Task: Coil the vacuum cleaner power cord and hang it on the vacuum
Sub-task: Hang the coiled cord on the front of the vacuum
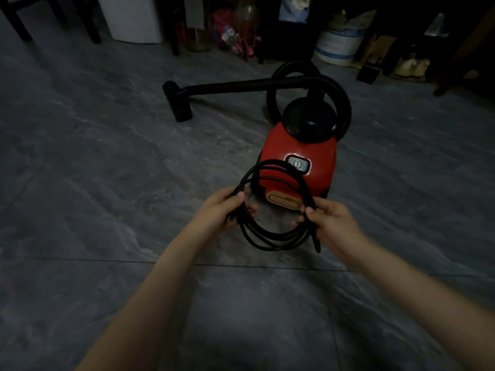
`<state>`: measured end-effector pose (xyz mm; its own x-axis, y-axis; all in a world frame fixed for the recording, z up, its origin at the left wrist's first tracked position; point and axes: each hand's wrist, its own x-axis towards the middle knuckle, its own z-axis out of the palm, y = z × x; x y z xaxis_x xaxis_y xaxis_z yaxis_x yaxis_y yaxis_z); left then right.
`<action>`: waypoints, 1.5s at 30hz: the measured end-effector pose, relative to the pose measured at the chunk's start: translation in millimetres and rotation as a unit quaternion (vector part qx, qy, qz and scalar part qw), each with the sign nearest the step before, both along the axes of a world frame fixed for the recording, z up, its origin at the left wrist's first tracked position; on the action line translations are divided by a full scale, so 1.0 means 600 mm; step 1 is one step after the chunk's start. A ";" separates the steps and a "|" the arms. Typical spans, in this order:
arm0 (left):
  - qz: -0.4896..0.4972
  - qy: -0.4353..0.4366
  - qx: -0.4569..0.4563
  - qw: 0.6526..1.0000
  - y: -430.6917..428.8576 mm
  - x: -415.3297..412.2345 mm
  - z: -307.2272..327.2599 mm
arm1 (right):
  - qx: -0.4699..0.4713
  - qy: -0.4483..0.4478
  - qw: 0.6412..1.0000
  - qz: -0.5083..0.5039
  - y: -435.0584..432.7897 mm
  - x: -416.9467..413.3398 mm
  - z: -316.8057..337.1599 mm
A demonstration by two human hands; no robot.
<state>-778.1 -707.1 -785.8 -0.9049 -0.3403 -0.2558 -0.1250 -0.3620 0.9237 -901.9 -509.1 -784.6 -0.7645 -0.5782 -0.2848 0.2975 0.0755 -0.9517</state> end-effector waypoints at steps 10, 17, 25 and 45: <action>-0.009 -0.067 -0.259 0.964 0.023 -0.065 -0.008 | -0.011 0.022 0.996 -0.087 0.019 -0.023 -0.028; -0.034 -0.139 -0.290 0.946 0.038 -0.069 0.022 | 0.057 0.053 0.989 -0.127 0.014 -0.008 -0.065; -0.035 -0.129 -0.257 0.957 0.001 -0.109 -0.031 | 0.083 0.121 0.982 -0.123 -0.009 -0.043 -0.094; 0.011 -0.115 -0.267 0.957 -0.033 -0.153 -0.161 | 0.081 0.065 0.991 -0.090 0.006 -0.082 -0.143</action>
